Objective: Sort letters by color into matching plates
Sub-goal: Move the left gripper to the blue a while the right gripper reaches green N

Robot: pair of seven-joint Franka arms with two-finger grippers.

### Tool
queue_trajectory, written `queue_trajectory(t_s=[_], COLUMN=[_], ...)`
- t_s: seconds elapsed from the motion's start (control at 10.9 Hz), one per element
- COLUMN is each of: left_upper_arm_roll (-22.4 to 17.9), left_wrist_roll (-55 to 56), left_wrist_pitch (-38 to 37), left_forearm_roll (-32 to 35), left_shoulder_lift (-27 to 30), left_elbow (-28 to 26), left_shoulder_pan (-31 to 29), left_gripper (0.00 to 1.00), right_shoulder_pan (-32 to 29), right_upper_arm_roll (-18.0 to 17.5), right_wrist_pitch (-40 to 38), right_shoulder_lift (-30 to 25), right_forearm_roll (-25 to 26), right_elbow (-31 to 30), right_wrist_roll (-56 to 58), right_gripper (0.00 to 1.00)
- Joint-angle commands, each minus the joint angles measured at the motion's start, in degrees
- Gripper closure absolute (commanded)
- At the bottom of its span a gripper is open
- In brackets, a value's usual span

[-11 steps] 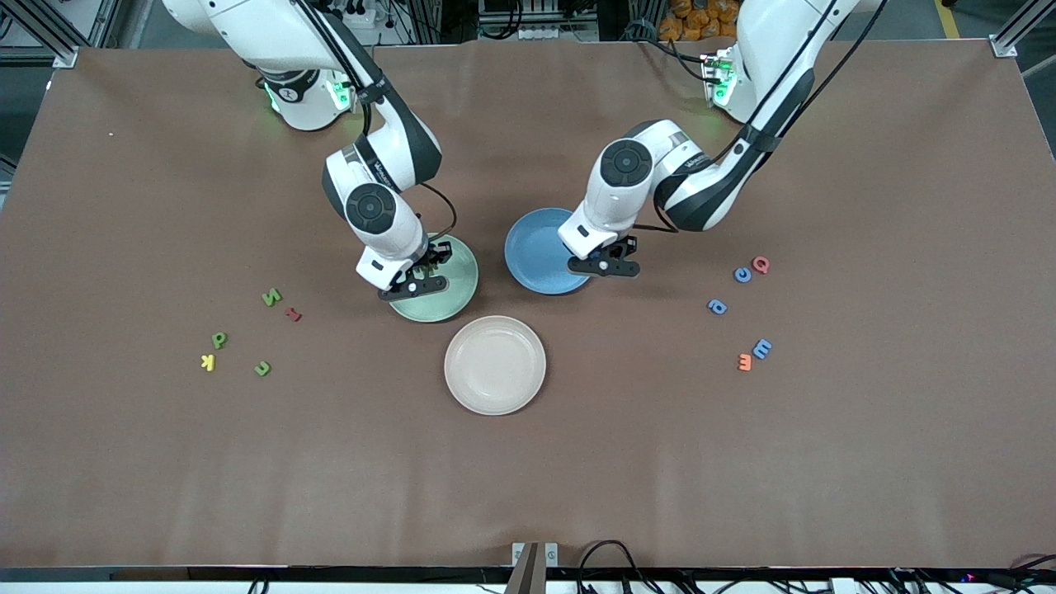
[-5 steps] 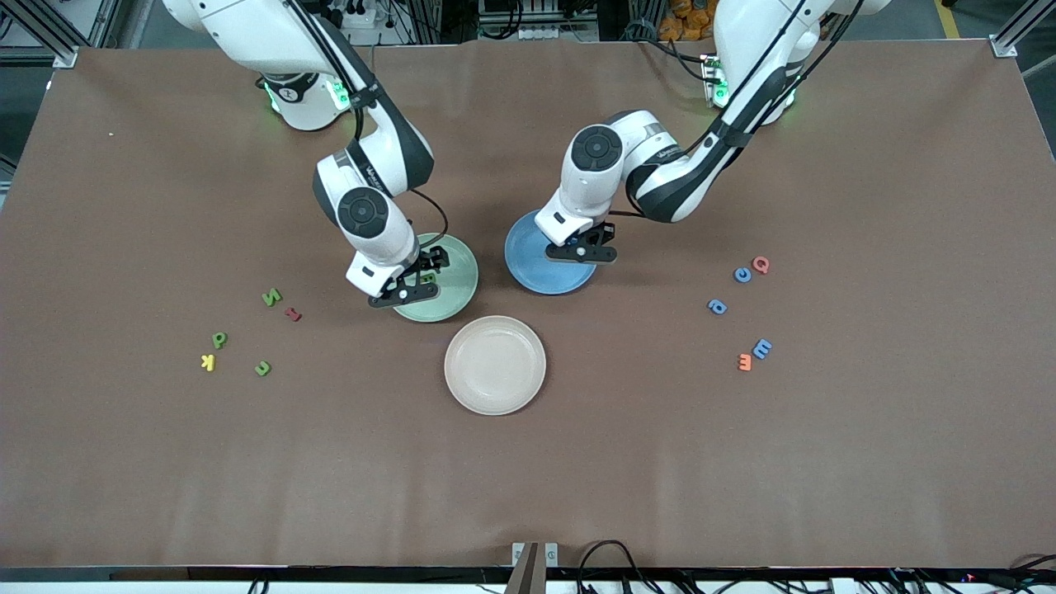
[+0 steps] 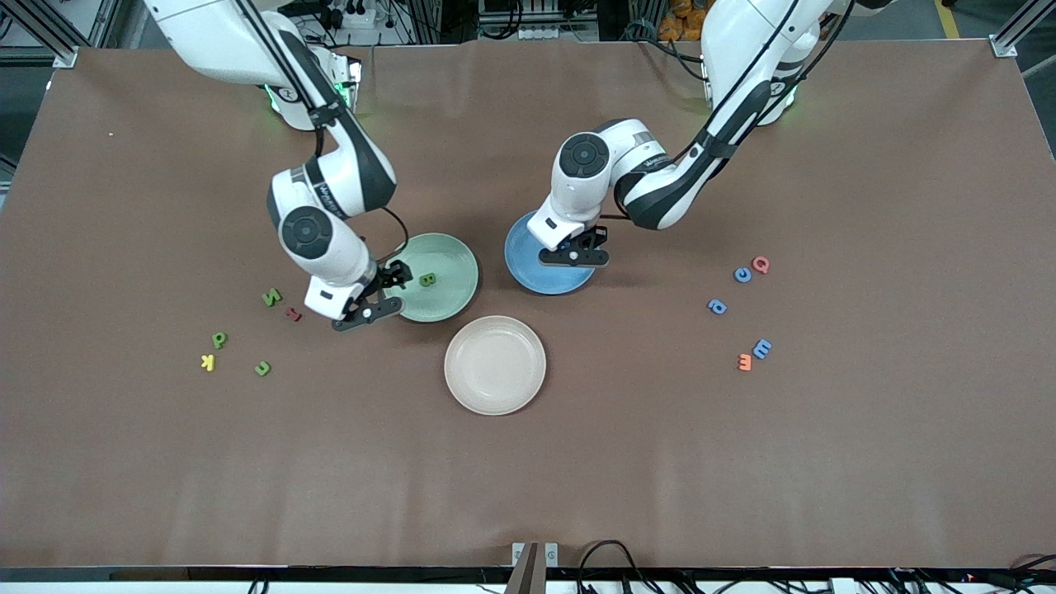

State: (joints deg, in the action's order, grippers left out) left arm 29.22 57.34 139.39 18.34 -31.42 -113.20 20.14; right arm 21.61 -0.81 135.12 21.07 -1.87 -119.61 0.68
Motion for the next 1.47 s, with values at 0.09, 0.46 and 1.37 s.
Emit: queue_trajectory(t_s=[0.09,0.46,1.37], left_upper_arm_roll=[-1.4,-1.6,-1.0], left_wrist_roll=[2.1,-1.4,-27.6], left_wrist_pitch=[-0.6,-1.0,-10.2], left_forearm_roll=[2.0,4.1,5.0], left_shoulder_lift=[-1.8,-1.1,5.2], left_elbow=[3.1,3.3,1.3], left_shoulder_pan=[0.8,-0.9,-14.3], left_gripper=[0.00,0.00,0.00], right_shoulder_pan=[-8.3,-15.8,-26.0], right_upper_arm_roll=[-1.6,-2.4,-2.4], right_wrist_pitch=[-1.4,-2.0,3.2], right_shoulder_lift=[-3.5,-7.5,-7.3], right_forearm_roll=[0.8,1.9,8.2], right_elbow=[-1.7,-5.4,-8.9], right_wrist_roll=[14.9,27.7,37.4], right_gripper=[0.00,0.00,0.00])
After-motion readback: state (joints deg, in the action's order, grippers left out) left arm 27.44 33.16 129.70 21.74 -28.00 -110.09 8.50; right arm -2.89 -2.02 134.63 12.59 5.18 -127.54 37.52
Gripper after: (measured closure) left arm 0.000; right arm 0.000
